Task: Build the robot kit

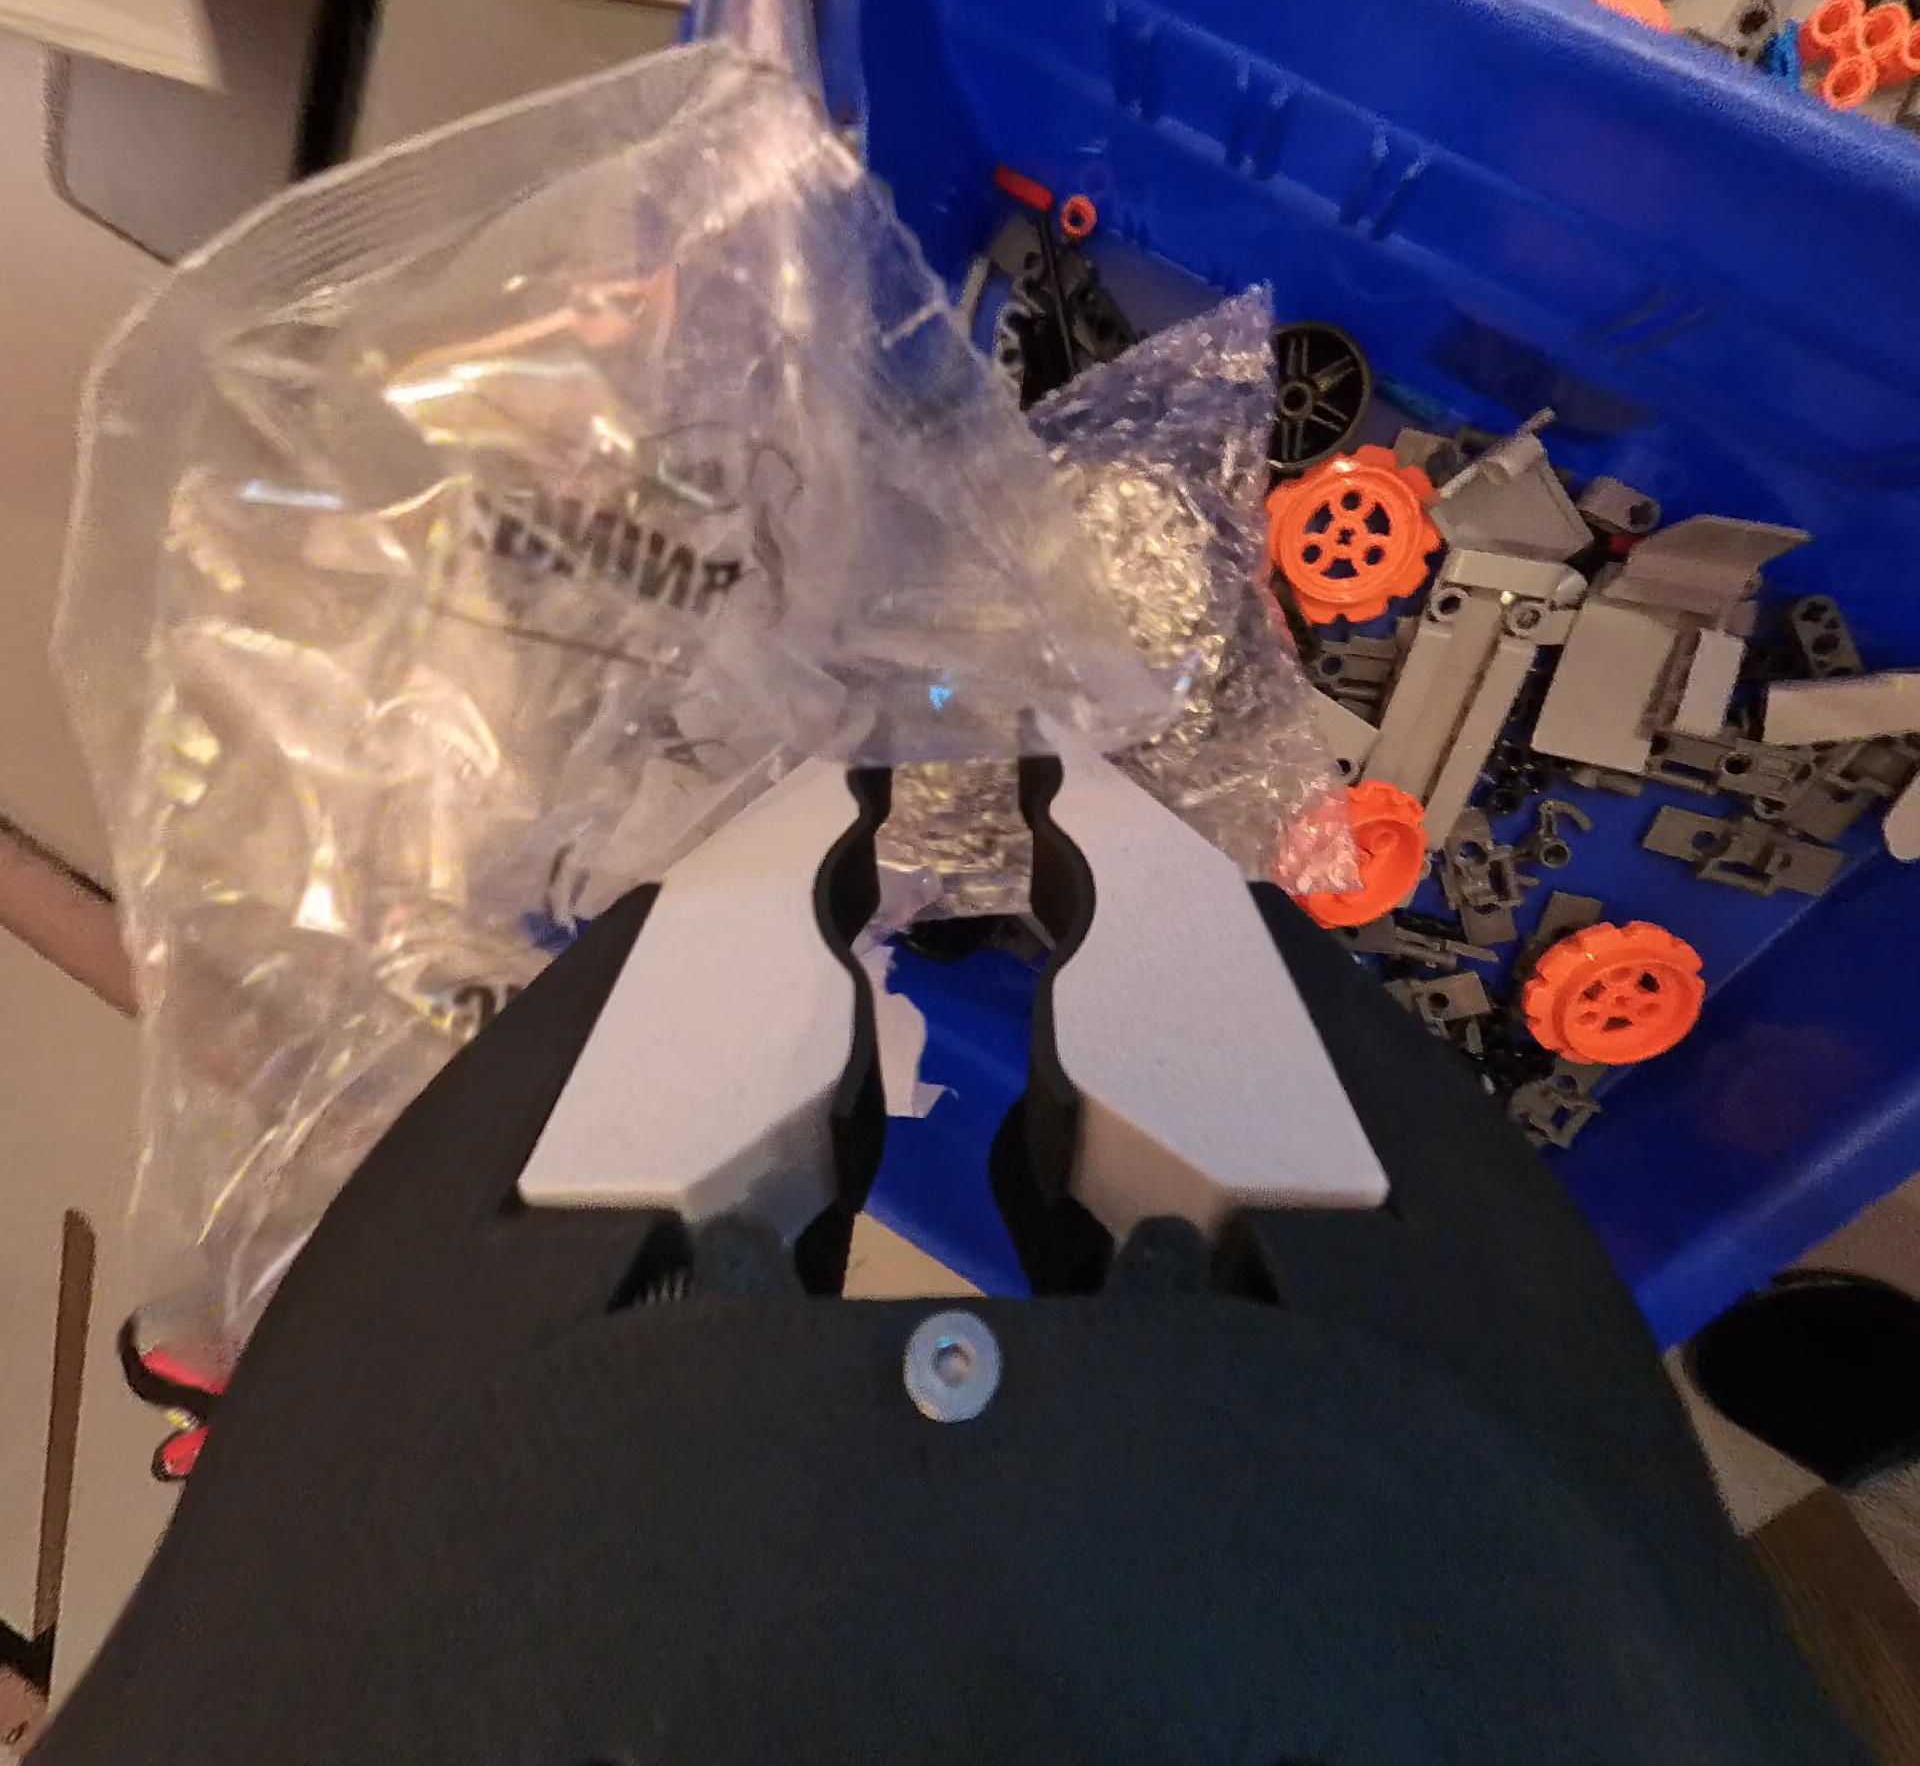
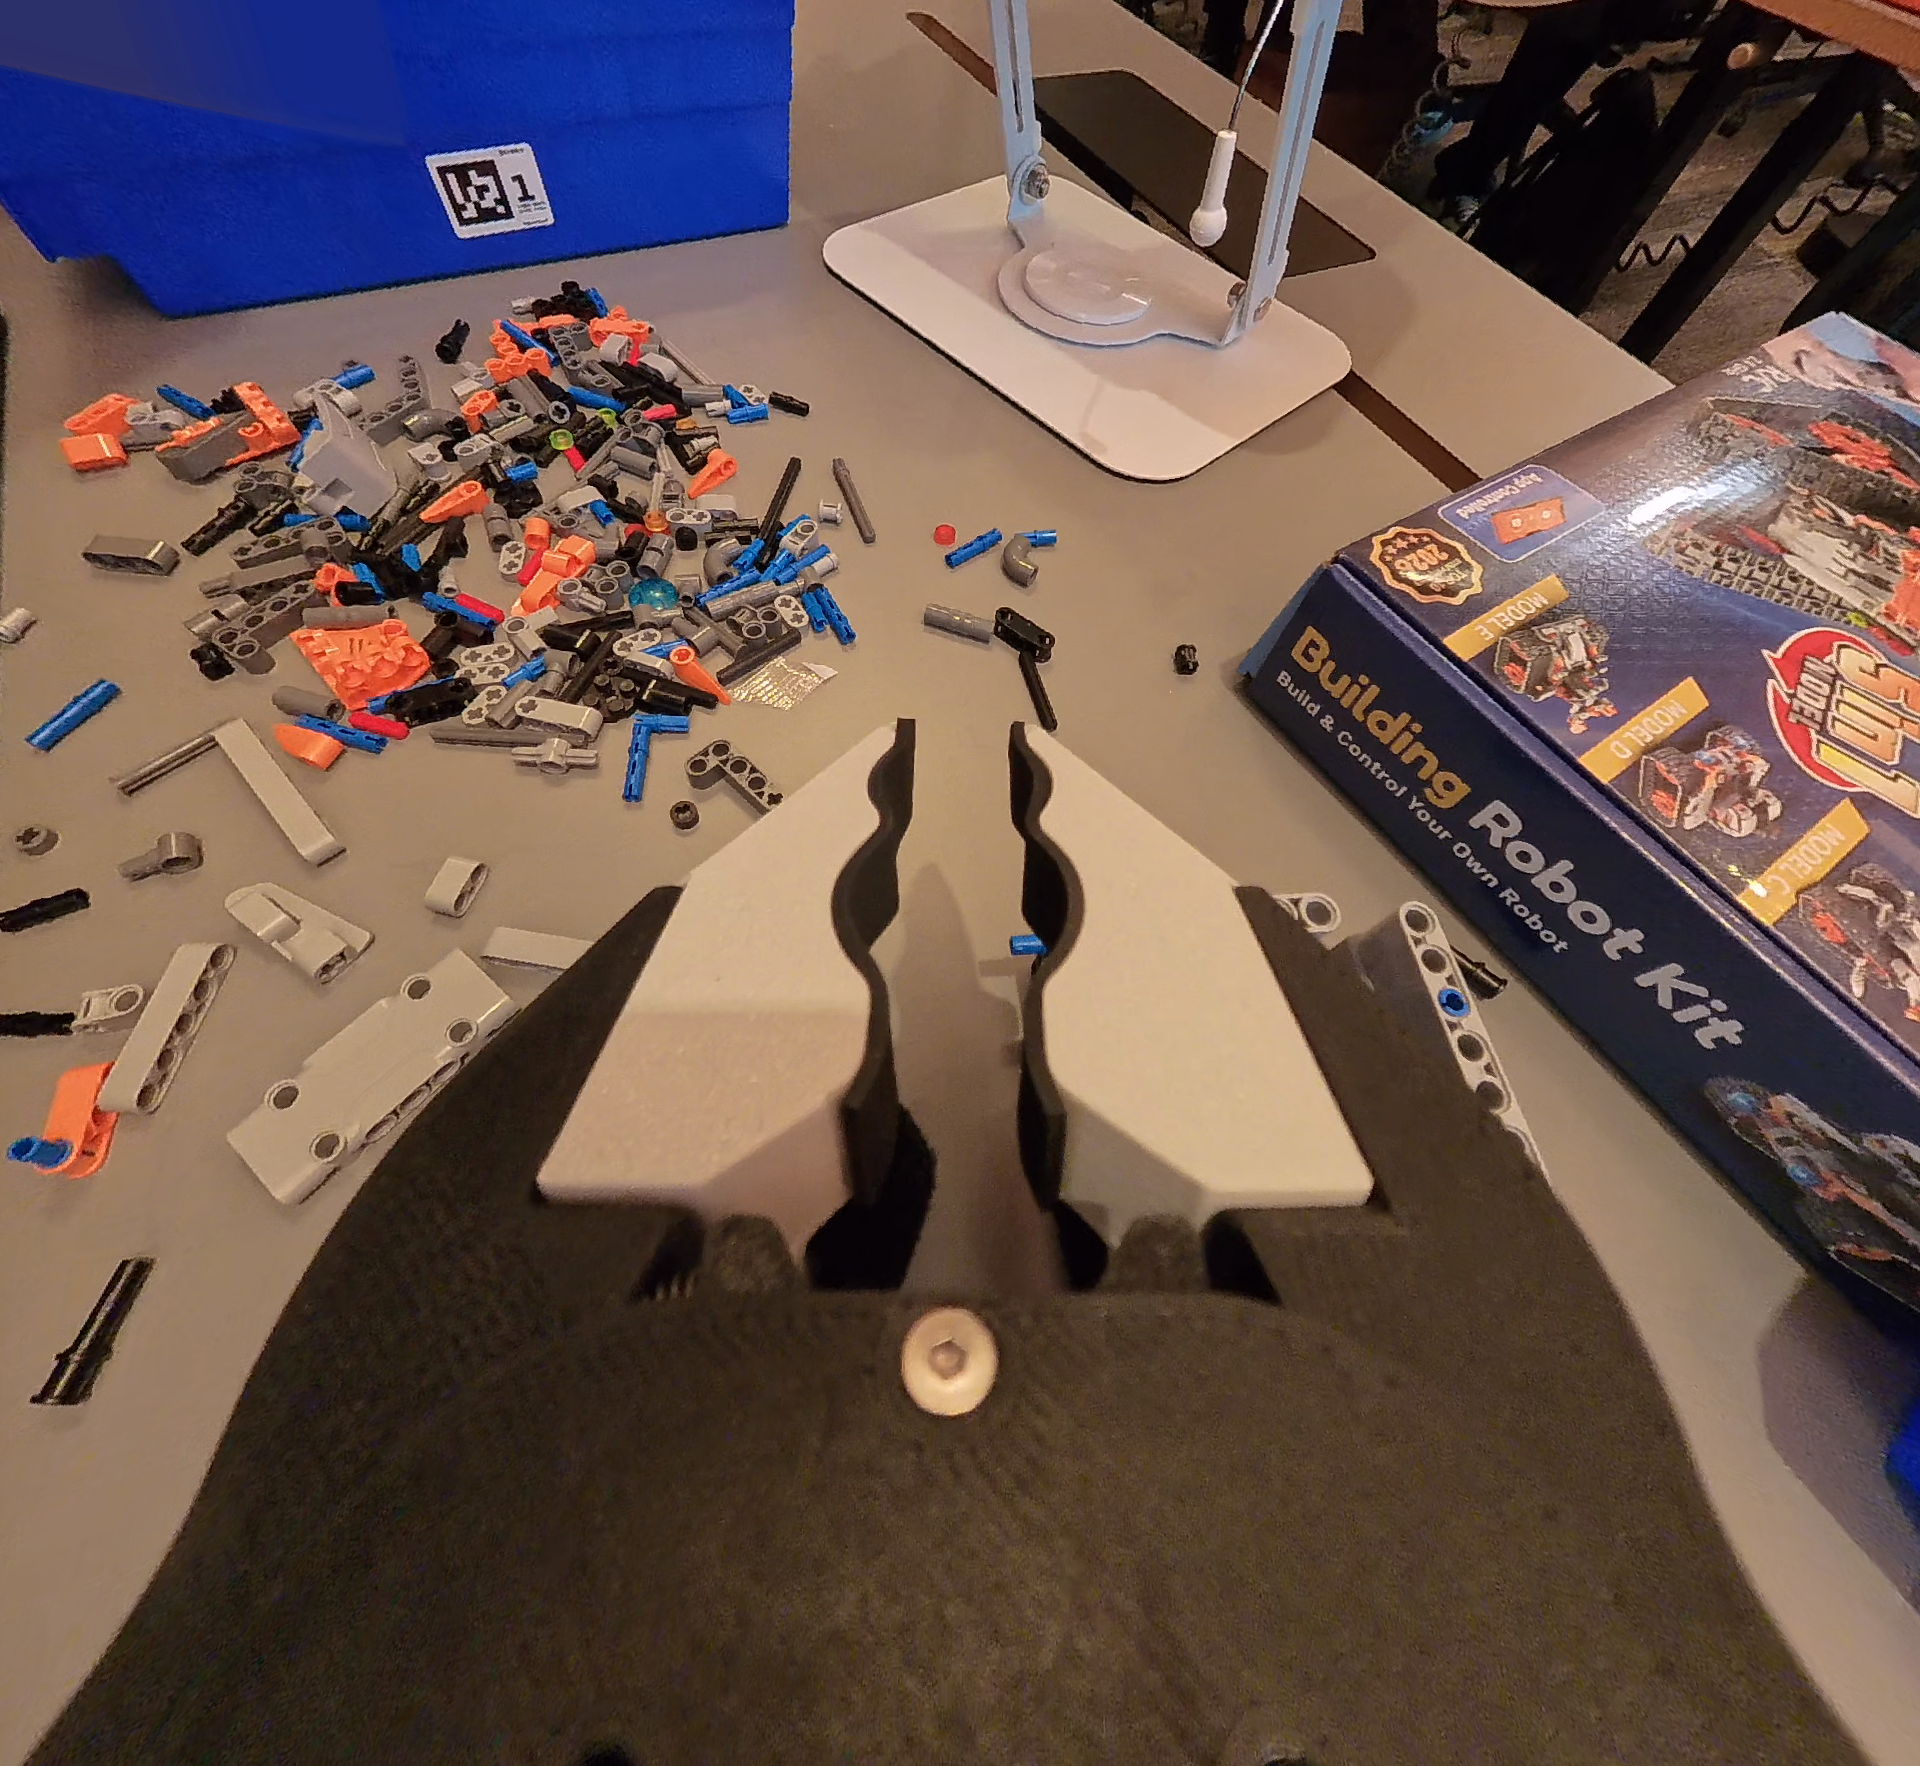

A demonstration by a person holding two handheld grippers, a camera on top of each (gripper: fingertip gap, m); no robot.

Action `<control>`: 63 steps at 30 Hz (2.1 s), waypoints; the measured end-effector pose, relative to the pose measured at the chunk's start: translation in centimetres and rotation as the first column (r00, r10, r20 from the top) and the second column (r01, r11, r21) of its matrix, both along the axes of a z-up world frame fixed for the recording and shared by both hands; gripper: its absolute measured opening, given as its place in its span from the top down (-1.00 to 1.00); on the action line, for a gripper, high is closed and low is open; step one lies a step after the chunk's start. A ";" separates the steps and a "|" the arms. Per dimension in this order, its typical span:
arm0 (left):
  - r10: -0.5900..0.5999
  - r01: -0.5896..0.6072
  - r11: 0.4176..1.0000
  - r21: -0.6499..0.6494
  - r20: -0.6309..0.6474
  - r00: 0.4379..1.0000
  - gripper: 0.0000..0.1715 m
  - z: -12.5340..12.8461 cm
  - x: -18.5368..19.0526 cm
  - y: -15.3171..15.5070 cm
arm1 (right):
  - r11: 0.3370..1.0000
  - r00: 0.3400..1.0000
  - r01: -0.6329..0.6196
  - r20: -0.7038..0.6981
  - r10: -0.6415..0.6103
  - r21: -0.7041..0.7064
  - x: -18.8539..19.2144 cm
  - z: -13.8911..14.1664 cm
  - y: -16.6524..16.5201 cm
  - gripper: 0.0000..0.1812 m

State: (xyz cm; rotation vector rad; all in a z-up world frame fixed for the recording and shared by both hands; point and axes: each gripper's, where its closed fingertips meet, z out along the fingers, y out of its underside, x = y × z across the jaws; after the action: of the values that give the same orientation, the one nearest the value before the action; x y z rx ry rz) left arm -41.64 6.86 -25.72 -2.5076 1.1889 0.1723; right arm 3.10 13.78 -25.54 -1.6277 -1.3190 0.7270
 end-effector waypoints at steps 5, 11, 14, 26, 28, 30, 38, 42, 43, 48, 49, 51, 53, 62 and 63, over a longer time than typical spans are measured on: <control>-0.104 0.100 0.980 -0.173 -0.012 0.995 0.42 -2.9 0.5 -3.3 | 1.000 1.000 -0.002 -0.003 0.002 -0.002 0.0 0.0 0.0 0.82; -0.168 0.157 0.960 -0.233 -0.029 0.985 -0.04 -4.8 0.6 -5.3 | 1.000 1.000 -0.002 -0.004 0.002 -0.004 0.0 0.1 0.0 0.82; -0.159 0.146 0.970 -0.194 -0.050 0.986 0.05 -5.1 0.9 -4.7 | 1.000 1.000 -0.001 -0.005 0.001 -0.004 0.0 0.1 0.0 0.82; -0.080 0.081 0.994 -0.075 0.019 0.997 0.97 -3.8 1.1 -2.5 | 1.000 1.000 -0.003 -0.008 0.003 -0.002 0.1 0.2 -0.1 0.82; -0.068 0.068 0.997 -0.044 0.012 0.998 0.99 -3.0 0.9 -2.0 | 1.000 1.000 -0.004 -0.008 0.003 -0.003 0.1 0.2 0.0 0.82; -0.055 0.055 0.998 -0.017 0.012 0.998 0.98 -2.2 0.7 -1.5 | 1.000 1.000 -0.003 -0.007 0.003 -0.003 0.0 0.1 0.0 0.82; -0.027 0.025 0.994 0.107 0.011 1.000 0.99 1.4 0.3 1.2 | 1.000 1.000 -0.001 -0.006 0.001 -0.004 0.0 0.0 0.0 0.83; -0.006 0.003 0.987 0.163 0.021 1.000 0.99 2.8 0.2 2.6 | 1.000 1.000 0.000 -0.005 0.000 -0.002 0.0 0.0 0.0 0.83; -0.001 -0.004 0.985 0.174 0.028 1.000 0.99 3.1 0.2 2.9 | 1.000 1.000 0.000 -0.004 0.000 -0.002 0.0 0.0 0.0 0.83; 0.012 -0.017 0.978 0.206 0.024 1.000 1.00 4.0 0.3 4.0 | 1.000 1.000 0.002 -0.001 -0.002 0.005 0.0 0.1 0.0 0.83; 0.014 -0.019 0.977 0.212 0.022 1.000 1.00 4.2 0.2 4.1 | 1.000 1.000 0.002 -0.002 -0.002 0.006 0.0 0.1 0.0 0.83; 0.020 -0.025 0.976 0.217 0.027 0.999 1.00 4.5 0.1 4.3 | 1.000 1.000 0.002 -0.001 -0.002 0.006 0.0 0.1 0.0 0.82; 0.026 -0.033 0.974 0.225 0.037 0.999 1.00 4.8 -0.1 4.5 | 1.000 1.000 0.001 0.001 -0.001 0.006 0.0 0.1 0.0 0.82; 0.054 -0.067 0.961 0.267 0.055 0.997 1.00 5.4 -0.5 5.5 | 1.000 1.000 0.005 0.003 -0.005 0.010 -0.1 0.1 0.0 0.82; 0.059 -0.072 0.959 0.274 0.057 0.997 1.00 5.5 -0.6 5.6 | 1.000 1.000 0.006 0.004 -0.006 0.011 -0.1 0.1 0.0 0.82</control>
State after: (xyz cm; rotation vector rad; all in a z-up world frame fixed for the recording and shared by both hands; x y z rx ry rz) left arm -42.20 12.43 -20.25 -2.2937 0.9886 0.2737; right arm 3.00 13.81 -25.46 -1.6247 -1.3186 0.7121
